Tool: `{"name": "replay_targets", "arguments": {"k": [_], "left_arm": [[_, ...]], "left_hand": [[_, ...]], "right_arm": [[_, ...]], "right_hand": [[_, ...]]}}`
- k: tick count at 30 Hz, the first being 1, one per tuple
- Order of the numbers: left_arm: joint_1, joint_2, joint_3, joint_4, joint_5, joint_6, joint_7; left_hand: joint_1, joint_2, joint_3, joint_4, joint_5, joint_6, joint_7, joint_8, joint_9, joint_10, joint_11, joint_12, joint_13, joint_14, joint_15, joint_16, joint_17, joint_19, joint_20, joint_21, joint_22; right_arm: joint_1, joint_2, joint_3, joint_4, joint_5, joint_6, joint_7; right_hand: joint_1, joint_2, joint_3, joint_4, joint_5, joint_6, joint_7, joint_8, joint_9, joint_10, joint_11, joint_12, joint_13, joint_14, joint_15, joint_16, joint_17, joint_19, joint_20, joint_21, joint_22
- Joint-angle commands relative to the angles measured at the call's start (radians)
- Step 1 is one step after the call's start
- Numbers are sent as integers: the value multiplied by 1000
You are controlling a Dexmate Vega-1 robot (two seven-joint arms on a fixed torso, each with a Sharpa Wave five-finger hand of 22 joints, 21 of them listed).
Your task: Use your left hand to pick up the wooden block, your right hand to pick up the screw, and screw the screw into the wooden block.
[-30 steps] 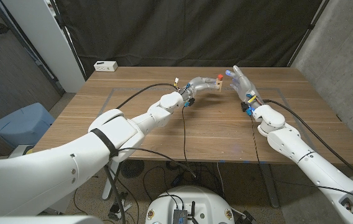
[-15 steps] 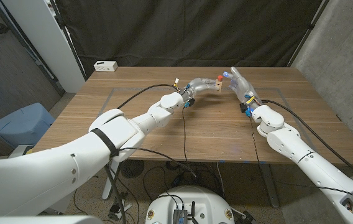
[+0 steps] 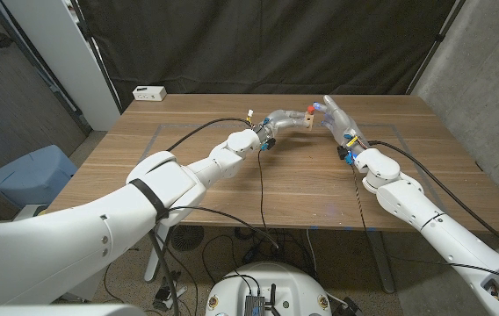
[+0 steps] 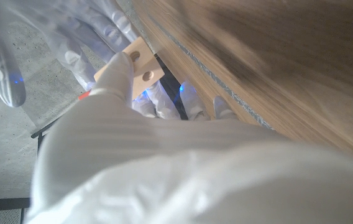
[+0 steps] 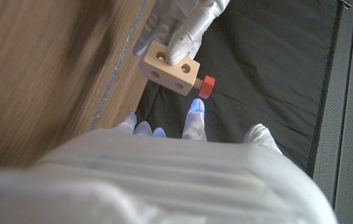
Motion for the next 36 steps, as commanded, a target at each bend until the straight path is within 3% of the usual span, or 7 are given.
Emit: {"name": "replay_targets", "arguments": {"k": [1,36], "left_arm": [[-1,2,2,1,-3,0,0],[7,-1,-4,3,-14,8,-6]], "left_hand": [[-9,22,34,25,3,9,2,5,6,6,0,3,3,-2,-30,1,4,0,6,8,1],[-10,21,34,25,4,10,1,5,6,8,0,4,3,-3,-31,1,4,0,5,8,1]], "right_arm": [[4,6,-8,3,-3,-8,4],[-13,-2,-10,-29,-16,-17,-15]], "right_hand": [[-1,9,3,-4,5,9,-1,7,2,-54,-7,6,0,-128,-6,7,3,-5,1,8,3],[-2,21,7,-9,6,10,1,1,2,-54,-8,9,0,-127,-9,12,2,-3,-1,12,3]]}}
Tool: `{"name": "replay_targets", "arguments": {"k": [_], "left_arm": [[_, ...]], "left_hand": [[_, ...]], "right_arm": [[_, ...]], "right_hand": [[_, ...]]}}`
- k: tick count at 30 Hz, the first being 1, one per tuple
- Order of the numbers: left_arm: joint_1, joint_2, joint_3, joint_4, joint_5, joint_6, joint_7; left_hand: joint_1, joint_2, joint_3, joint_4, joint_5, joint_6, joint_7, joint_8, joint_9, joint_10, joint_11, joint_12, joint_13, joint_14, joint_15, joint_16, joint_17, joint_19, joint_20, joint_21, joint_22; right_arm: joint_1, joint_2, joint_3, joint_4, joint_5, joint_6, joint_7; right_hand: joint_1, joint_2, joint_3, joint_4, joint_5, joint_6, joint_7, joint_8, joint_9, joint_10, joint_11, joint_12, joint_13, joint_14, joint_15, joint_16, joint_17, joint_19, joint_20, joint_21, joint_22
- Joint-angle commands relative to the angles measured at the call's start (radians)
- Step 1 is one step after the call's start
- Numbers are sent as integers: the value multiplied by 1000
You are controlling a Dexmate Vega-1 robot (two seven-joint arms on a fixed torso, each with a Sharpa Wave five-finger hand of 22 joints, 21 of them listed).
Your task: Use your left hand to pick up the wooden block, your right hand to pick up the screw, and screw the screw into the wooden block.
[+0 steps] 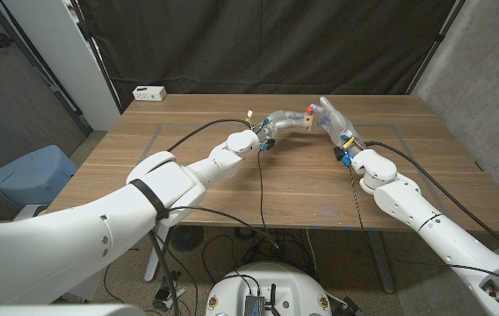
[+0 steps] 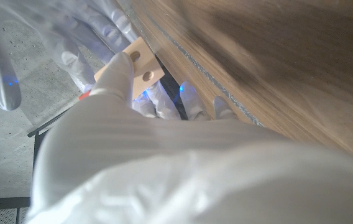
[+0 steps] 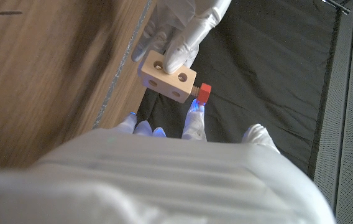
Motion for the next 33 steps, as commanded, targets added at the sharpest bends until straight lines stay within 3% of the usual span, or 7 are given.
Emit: {"name": "replay_targets", "arguments": {"k": [1,33], "left_arm": [[5,-1,-4,0,-5,4,-2],[2,-7,-11,5,-16,28,-8]], "left_hand": [[-10,21,34,25,3,11,1,5,6,10,2,7,3,-2,-30,1,4,0,5,8,1],[-14,22,36,26,4,12,4,5,6,9,3,7,4,-1,-31,0,3,1,6,8,1]], "right_arm": [[-10,-7,1,-17,-5,-5,-8],[-30,-34,-1,-60,-27,-34,-28]], "right_hand": [[-1,7,4,-6,6,11,1,-3,2,-54,-8,5,0,-133,-3,4,2,-3,-1,8,3],[-8,14,5,-9,5,12,1,-7,3,-52,-10,8,-1,-133,-7,7,2,5,0,12,3]]}}
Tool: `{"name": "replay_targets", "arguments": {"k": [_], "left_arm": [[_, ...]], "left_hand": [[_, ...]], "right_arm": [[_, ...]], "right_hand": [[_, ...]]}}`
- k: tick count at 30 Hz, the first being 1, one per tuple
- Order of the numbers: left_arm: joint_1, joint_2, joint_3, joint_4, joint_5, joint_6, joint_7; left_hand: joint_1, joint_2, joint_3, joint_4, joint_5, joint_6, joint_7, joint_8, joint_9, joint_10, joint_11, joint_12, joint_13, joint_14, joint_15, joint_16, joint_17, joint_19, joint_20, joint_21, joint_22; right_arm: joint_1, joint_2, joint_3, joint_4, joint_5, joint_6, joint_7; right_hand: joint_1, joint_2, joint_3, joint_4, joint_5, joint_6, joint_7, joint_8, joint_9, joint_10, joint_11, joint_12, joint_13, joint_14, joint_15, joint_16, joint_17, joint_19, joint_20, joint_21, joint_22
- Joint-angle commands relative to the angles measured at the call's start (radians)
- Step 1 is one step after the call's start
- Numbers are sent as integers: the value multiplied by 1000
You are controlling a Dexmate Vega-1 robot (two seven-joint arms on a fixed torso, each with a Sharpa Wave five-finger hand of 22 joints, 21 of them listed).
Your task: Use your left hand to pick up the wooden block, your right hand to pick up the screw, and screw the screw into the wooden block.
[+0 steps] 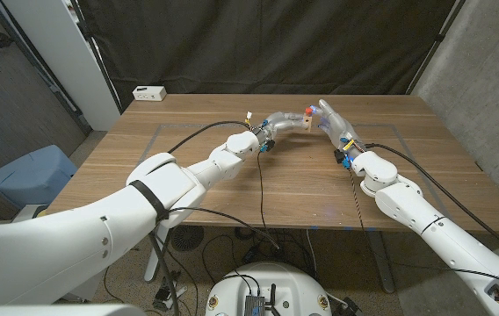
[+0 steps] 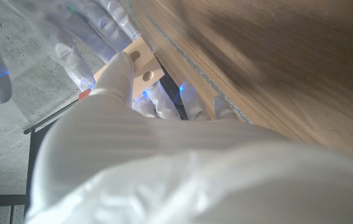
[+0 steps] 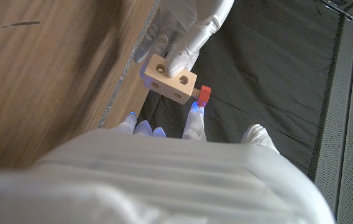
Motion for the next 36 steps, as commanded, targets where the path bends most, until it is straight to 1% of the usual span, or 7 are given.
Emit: {"name": "replay_targets", "arguments": {"k": [1,15,17,36], "left_arm": [[-6,-5,0,5,-5,21,-1],[-16,-13,5,9,-11,56,3],[-17,-13,6,9,-12,58,5],[-28,-17,12,13,-24,110,19]], "left_hand": [[-13,23,37,26,6,11,5,4,0,9,3,3,3,-1,-31,0,3,1,6,8,2],[-15,23,39,27,7,10,3,4,0,9,3,3,3,-1,-31,-1,3,3,4,9,2],[-16,24,39,27,7,9,6,4,0,8,3,3,4,-2,-31,-1,3,3,5,9,2],[-19,24,41,27,8,8,5,3,0,9,4,3,3,-2,-30,-1,3,4,6,9,2]], "right_arm": [[-8,-16,-1,-24,-15,-15,-12],[-18,-30,-1,-52,-37,-32,-31],[-20,-32,-2,-56,-38,-36,-33],[-18,-36,-19,-71,-51,-68,-32]], "right_hand": [[-4,10,1,-5,5,7,-4,-2,4,-48,-6,8,-1,-133,-7,7,2,5,0,4,3],[-5,13,1,-6,5,10,-5,-2,4,-47,-7,8,-1,-134,-9,8,2,5,0,4,3],[-6,13,1,-6,5,10,-5,-2,4,-47,-8,8,-1,-134,-9,8,2,6,0,5,3],[-8,18,2,-8,5,11,-6,-3,4,-47,-8,8,0,-135,-11,8,2,8,0,5,3]]}}
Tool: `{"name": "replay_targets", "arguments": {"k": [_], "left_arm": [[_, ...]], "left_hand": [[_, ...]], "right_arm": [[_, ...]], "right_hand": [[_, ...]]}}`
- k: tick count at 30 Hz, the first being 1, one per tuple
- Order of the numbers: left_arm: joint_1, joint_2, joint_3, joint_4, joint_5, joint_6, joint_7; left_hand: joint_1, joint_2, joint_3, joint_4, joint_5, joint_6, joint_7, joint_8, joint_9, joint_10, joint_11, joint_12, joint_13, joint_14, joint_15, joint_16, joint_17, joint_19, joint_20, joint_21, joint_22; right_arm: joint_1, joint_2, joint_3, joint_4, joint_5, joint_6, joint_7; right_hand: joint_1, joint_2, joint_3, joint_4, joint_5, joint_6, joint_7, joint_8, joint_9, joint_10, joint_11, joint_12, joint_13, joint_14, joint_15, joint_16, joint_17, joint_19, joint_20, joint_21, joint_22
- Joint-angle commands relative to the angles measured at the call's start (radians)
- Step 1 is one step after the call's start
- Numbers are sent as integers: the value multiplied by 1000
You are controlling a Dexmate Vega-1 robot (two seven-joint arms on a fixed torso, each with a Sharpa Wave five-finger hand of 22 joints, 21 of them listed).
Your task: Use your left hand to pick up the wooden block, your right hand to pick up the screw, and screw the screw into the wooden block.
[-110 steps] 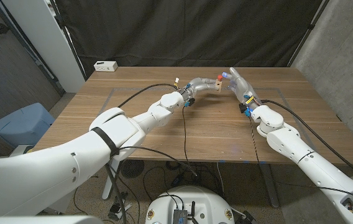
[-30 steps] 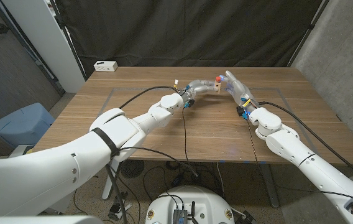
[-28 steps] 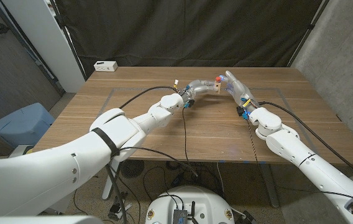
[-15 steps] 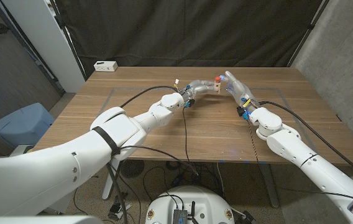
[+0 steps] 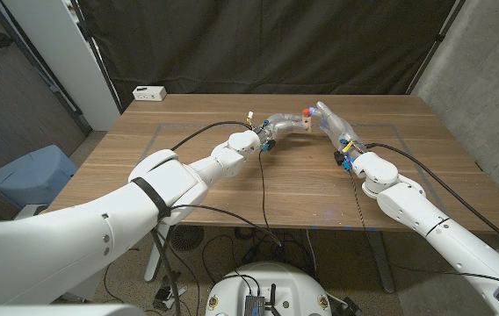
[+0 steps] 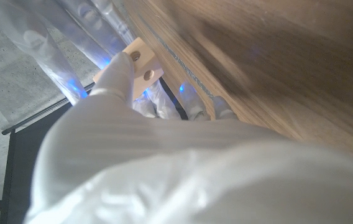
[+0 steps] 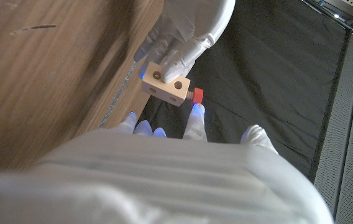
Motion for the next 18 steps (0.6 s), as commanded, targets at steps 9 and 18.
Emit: {"name": "replay_targets", "arguments": {"k": [9,18], "left_arm": [[-19,-7,11,5,-14,71,20],[-25,-7,19,5,-19,91,23]], "left_hand": [[-16,28,38,31,6,13,2,6,1,9,-1,6,4,-1,-29,-1,3,3,6,9,2],[-18,28,39,31,6,15,2,7,1,10,-1,7,4,-2,-29,-1,3,3,6,9,2]], "right_arm": [[7,-4,-17,-12,-16,-28,-1],[4,-1,-12,-13,-19,-28,-16]], "right_hand": [[0,11,3,-9,5,5,-3,0,5,-50,-4,8,0,-131,-9,9,2,8,0,5,3],[1,14,4,-10,6,6,-5,0,5,-50,-5,8,0,-132,-9,9,1,8,0,5,3]]}}
